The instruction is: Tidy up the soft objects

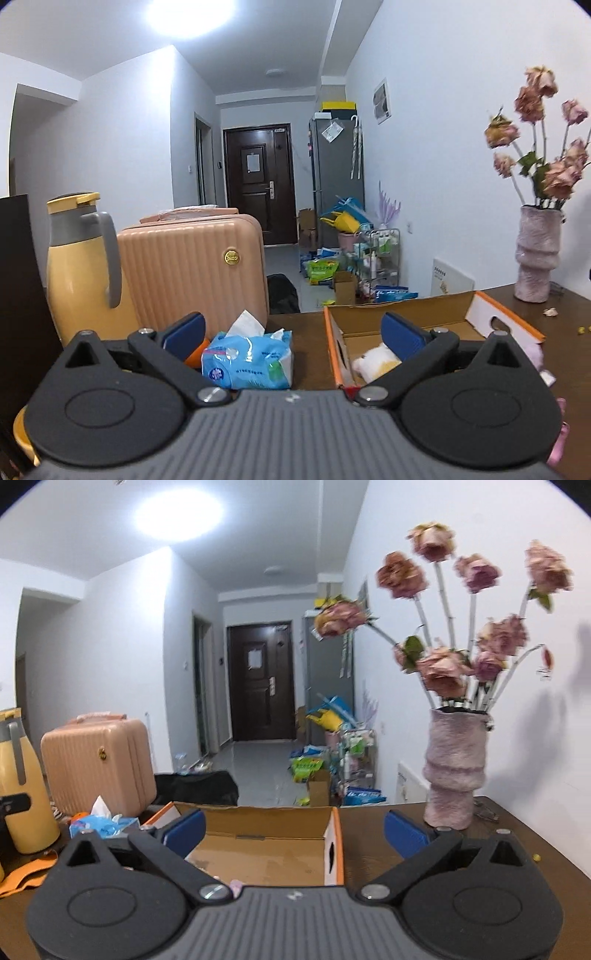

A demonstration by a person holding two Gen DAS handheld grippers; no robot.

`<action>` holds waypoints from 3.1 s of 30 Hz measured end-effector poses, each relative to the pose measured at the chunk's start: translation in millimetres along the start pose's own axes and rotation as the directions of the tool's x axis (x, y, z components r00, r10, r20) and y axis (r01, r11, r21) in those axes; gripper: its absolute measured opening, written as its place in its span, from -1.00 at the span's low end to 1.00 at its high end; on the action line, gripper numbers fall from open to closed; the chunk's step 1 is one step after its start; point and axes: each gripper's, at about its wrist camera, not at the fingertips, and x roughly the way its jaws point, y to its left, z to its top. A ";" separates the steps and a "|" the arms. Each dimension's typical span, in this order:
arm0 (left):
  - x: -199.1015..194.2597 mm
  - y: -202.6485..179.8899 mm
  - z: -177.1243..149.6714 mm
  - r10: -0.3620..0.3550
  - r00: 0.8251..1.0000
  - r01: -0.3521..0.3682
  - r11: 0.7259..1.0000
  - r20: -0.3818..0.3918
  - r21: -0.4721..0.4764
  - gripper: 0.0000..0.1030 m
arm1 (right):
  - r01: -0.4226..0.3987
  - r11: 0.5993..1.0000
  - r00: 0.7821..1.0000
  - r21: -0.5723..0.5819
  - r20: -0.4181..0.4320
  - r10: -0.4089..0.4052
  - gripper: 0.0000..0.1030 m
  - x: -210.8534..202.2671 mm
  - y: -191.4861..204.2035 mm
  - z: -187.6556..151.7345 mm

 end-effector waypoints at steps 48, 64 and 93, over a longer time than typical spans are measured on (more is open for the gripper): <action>-292.4 42.6 -150.3 0.000 0.997 -0.005 0.998 -0.080 -0.063 1.00 | -0.056 0.998 0.998 0.010 0.044 0.055 1.00 -307.2 75.8 -175.4; -186.9 18.1 -139.3 -0.063 0.975 0.051 0.997 -0.211 -0.062 1.00 | -0.208 0.978 0.972 0.034 -0.104 0.210 0.71 -204.4 80.1 -153.0; 8.1 39.9 -134.4 -0.443 0.801 0.277 0.870 -0.402 -0.408 -0.46 | -0.335 0.862 0.794 0.380 -0.379 0.476 -0.54 29.5 144.1 -168.3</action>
